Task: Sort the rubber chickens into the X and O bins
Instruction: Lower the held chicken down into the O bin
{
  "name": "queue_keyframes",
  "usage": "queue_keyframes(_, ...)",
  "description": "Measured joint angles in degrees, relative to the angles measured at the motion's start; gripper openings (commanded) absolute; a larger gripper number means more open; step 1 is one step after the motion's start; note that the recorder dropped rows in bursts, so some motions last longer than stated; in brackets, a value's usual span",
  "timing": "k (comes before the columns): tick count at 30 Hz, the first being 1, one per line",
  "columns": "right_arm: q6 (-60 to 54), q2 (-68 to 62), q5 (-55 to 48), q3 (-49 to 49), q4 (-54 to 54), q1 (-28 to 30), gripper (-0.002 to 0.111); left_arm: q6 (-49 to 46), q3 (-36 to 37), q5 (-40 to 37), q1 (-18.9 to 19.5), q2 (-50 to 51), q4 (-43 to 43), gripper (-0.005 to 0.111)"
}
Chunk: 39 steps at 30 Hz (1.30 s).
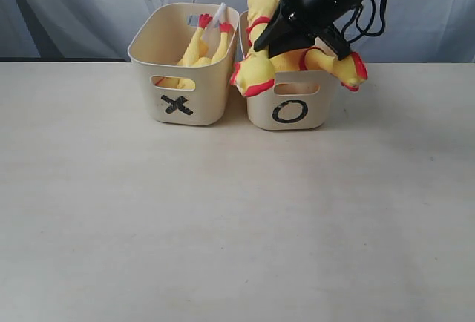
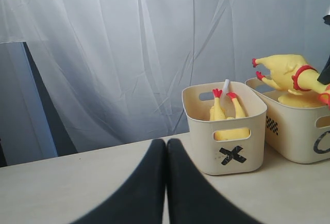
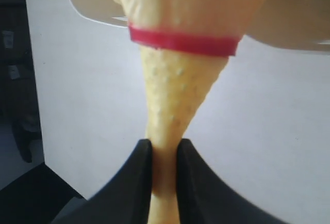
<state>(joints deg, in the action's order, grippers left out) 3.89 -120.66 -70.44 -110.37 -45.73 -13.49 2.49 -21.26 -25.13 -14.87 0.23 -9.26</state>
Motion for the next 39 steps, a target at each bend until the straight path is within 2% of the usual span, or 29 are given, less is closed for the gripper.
queue_keyframes(6,-0.21,0.0,0.23,0.0,-3.16,0.0,-0.001,0.0,0.0,0.0,0.0,0.0,0.0,0.0)
queue_keyframes(39,1.24,-1.99,0.04,0.0,-1.67,0.0,-0.001,0.0,0.0,0.0,0.0,0.0,0.0,0.0)
